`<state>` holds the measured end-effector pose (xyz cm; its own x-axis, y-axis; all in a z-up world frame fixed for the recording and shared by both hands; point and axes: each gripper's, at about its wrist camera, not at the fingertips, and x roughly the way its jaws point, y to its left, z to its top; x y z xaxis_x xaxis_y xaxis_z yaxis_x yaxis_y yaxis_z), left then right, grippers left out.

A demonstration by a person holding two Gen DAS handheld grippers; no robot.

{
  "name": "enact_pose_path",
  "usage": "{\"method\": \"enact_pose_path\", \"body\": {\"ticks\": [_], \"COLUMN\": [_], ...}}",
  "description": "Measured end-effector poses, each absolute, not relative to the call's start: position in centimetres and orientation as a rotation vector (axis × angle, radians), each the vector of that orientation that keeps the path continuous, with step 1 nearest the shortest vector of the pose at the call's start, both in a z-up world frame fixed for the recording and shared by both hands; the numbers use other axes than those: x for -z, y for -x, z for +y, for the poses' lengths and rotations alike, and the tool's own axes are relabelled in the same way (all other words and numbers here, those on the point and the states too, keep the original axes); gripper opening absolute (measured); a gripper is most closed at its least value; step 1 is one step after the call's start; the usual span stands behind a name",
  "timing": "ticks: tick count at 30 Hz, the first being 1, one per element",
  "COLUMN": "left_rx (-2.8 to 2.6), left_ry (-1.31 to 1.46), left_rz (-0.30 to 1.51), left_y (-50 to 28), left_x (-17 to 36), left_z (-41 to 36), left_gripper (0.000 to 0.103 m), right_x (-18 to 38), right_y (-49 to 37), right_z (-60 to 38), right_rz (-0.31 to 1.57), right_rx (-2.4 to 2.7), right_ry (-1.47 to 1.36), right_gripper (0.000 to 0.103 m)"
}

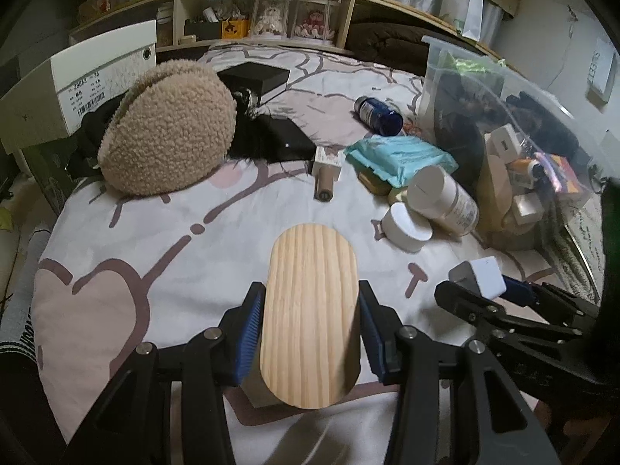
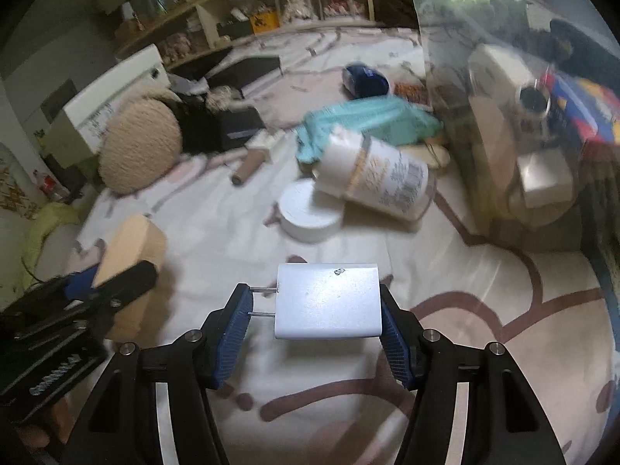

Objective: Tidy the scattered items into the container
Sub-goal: 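Lift the paddle with the left gripper while the right gripper lifts the charger, then carry the paddle and the charger over the clear plastic box with both grippers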

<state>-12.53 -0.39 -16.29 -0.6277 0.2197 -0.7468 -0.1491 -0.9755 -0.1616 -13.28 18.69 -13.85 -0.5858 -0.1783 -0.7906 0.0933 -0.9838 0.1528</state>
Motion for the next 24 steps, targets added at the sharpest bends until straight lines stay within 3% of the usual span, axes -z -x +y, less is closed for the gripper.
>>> {"method": "enact_pose_path", "body": {"ticks": [13, 24], "left_rx": [-2.689, -2.634], "left_ry": [1.043, 0.815], "left_rz": [-0.081, -0.091], "left_y": [10.4, 11.0], "left_x": [10.0, 2.4], "left_z": [0.4, 5.0], "left_gripper": [0.046, 0.046], "right_x": [4.4, -3.7], "right_y": [10.2, 9.3], "right_z": [21.2, 28.0], "right_rz": [-0.161, -0.018], "right_rx": [2.719, 2.870], "right_ry": [-1.016, -0.767], "right_gripper": [0.063, 0.063]}}
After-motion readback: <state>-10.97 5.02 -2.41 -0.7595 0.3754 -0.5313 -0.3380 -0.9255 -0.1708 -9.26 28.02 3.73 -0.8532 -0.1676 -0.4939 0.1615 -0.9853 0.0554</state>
